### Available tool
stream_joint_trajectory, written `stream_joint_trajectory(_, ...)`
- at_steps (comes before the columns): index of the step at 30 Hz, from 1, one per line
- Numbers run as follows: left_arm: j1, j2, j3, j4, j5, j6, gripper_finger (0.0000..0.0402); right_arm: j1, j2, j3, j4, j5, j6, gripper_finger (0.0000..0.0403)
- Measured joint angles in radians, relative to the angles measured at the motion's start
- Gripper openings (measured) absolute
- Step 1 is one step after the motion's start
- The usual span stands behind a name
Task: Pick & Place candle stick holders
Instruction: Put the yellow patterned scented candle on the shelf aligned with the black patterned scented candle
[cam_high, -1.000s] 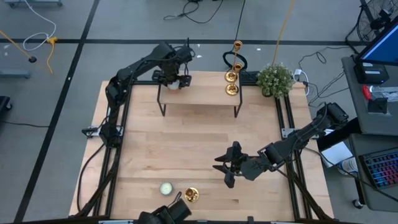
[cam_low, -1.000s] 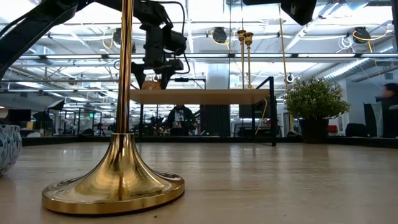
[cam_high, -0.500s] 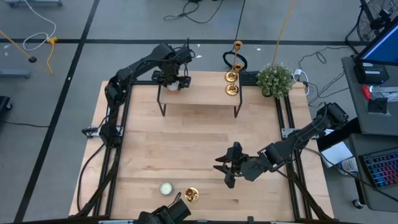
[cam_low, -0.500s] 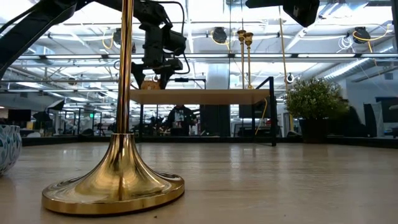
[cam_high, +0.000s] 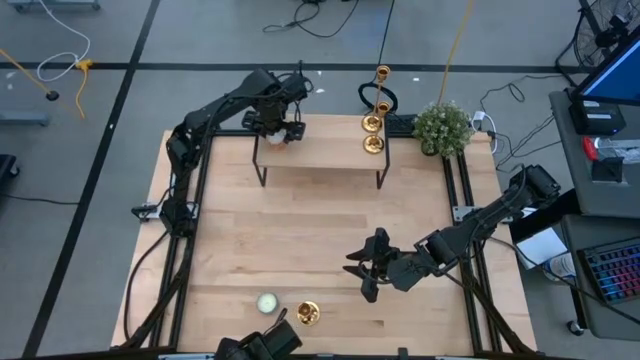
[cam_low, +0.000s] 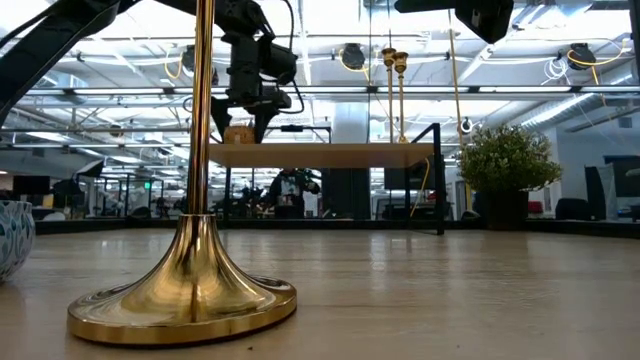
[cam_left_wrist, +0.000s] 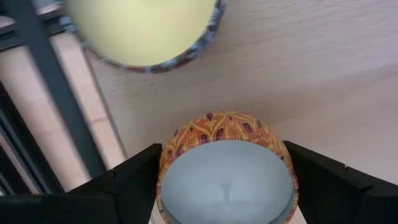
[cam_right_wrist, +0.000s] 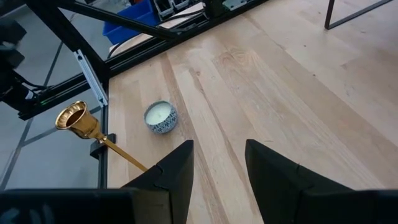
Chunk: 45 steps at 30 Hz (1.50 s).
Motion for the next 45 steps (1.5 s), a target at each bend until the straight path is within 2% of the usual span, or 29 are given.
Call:
stream_joint_trajectory(10, 0.023, -0.041, 0.000, 0.001, 0.012, -0.009, 0.0333, -0.001, 0.000, 0.000, 0.009, 0.000, 0.004, 0.0144)
stream_joint_trajectory(18, 0.022, -0.041, 0.000, 0.002, 0.008, 0.007, 0.0289, 0.000, 0.000, 0.000, 0.008, 0.000, 0.015, 0.0144)
stream_joint_trajectory(23, 0.018, -0.043, 0.001, 0.001, 0.008, 0.014, 0.0284, 0.000, 0.000, 0.000, 0.008, 0.000, 0.015, 0.0144)
stream_joint_trajectory(45, 0.011, -0.052, 0.002, 0.002, 0.006, 0.029, 0.0355, 0.000, 0.000, 0.000, 0.008, 0.000, 0.023, 0.0144)
